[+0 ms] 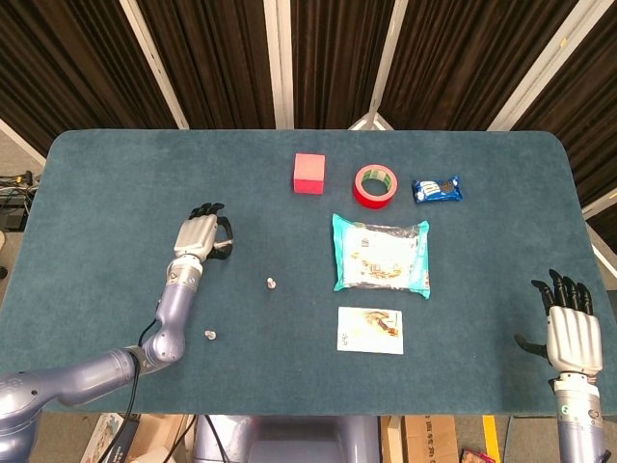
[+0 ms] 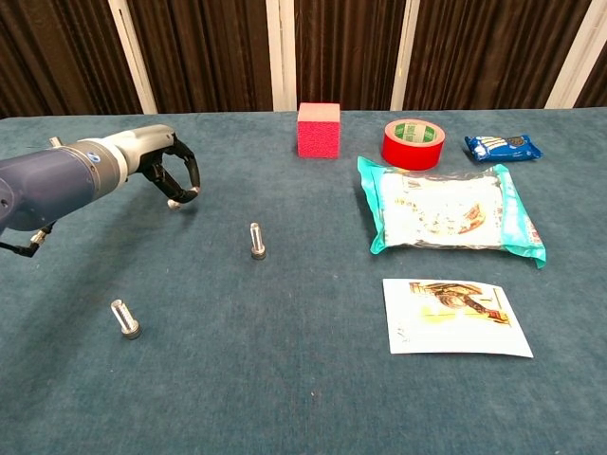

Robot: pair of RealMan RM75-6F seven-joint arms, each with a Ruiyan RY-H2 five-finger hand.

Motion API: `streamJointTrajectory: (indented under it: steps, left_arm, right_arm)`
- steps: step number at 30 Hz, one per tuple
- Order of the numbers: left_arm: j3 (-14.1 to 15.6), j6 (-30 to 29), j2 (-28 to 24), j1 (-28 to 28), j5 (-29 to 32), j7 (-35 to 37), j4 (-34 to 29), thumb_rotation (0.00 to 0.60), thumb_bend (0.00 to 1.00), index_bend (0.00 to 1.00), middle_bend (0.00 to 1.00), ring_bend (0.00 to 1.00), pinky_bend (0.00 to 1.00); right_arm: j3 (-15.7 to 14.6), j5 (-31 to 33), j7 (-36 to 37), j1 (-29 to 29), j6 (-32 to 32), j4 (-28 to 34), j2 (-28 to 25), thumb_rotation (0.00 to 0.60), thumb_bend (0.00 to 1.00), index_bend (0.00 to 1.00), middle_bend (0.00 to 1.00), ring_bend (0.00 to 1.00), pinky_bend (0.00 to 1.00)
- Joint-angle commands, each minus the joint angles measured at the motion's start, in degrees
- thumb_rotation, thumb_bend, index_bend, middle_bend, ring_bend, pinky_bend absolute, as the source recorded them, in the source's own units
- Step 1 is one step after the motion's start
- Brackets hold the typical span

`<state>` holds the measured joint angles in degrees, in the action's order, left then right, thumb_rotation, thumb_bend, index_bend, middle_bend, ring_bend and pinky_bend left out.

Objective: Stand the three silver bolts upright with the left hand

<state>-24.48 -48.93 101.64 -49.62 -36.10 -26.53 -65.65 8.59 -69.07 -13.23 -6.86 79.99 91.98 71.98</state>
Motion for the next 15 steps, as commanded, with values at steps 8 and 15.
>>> streamJointTrajectory:
  steps: [8, 15]
  left_arm:
    - [0.6, 5.5, -1.8, 1.2, -6.4, 11.6, -0.7, 0.6, 0.55, 0.56, 0.09, 0.0, 0.0]
    - [0.7, 9.7, -3.3, 2.4, -12.2, 21.6, -0.1, 0.6, 0.55, 0.56, 0.08, 0.0, 0.0]
  right_arm:
    - [0.0, 0.0, 0.0, 0.0, 0.1, 0.0, 0.0, 0.6, 0.02, 0.22, 0.06, 0.0, 0.0]
    - [0.0, 0.1, 0.0, 0.0, 0.0, 0.0, 0.1, 0.6, 0.02, 0.22, 0.06, 0.0, 0.0]
